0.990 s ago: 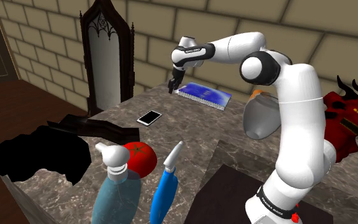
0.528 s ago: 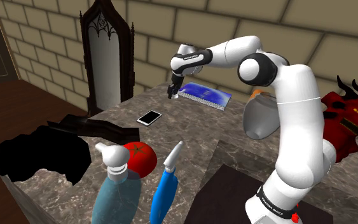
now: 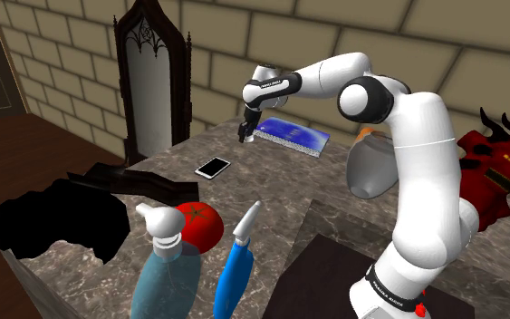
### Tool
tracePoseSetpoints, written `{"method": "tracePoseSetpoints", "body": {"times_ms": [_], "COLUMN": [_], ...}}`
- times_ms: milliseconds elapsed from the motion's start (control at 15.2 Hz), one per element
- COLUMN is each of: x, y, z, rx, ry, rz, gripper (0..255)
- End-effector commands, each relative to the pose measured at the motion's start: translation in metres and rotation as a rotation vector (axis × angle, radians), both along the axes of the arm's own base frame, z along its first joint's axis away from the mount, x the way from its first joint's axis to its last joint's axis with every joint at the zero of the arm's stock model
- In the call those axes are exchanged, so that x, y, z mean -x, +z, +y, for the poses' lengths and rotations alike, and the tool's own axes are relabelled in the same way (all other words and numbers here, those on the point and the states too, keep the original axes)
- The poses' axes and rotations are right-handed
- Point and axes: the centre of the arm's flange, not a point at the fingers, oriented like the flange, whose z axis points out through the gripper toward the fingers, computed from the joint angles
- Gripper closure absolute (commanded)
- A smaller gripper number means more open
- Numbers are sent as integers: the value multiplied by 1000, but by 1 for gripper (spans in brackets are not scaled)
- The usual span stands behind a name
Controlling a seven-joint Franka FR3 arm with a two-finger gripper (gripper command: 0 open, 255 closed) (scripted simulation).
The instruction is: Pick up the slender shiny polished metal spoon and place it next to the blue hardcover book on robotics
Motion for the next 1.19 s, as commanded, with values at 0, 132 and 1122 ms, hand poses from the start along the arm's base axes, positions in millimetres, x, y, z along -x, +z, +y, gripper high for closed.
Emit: {"method": "tracePoseSetpoints", "body": {"times_ms": [0,132,1122], "x": [0,1,8], "y": [-1,-1,48], "z": [1,1,1], "rx": [-2,-2,-2], "ry": [1,1,1], "rz": [3,3,3], "gripper": [255,0,0]}}
